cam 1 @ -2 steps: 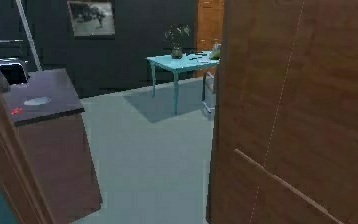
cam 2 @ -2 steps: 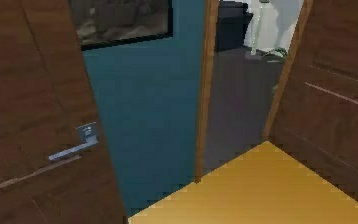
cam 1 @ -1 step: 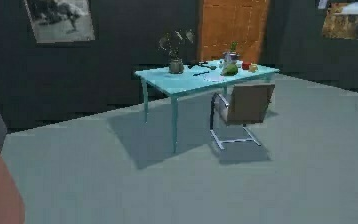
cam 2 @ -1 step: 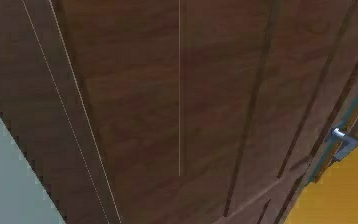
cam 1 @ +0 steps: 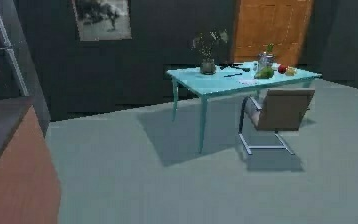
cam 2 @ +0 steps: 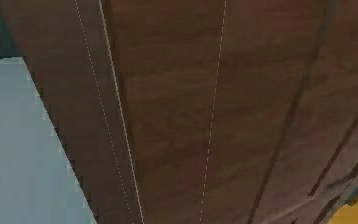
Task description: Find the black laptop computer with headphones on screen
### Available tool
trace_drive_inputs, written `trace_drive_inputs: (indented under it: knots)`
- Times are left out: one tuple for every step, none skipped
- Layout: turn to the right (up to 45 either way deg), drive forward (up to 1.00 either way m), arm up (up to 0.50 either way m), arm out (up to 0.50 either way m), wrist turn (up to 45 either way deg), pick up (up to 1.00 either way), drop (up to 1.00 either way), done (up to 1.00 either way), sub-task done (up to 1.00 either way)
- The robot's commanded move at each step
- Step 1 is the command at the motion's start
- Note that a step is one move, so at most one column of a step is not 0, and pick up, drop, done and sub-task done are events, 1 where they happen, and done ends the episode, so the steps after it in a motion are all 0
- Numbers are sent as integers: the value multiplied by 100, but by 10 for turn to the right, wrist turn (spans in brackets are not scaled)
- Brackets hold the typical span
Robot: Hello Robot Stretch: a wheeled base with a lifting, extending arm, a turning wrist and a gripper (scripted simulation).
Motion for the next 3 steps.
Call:
trace_drive_inputs:
  knots:
    - [0, 20, 0, 0, 0, 0, 0, 0, 0]
    - [450, 0, 0, 0, 0, 0, 0, 0, 0]
    - [30, 0, 0, 0, 0, 0, 0, 0, 0]
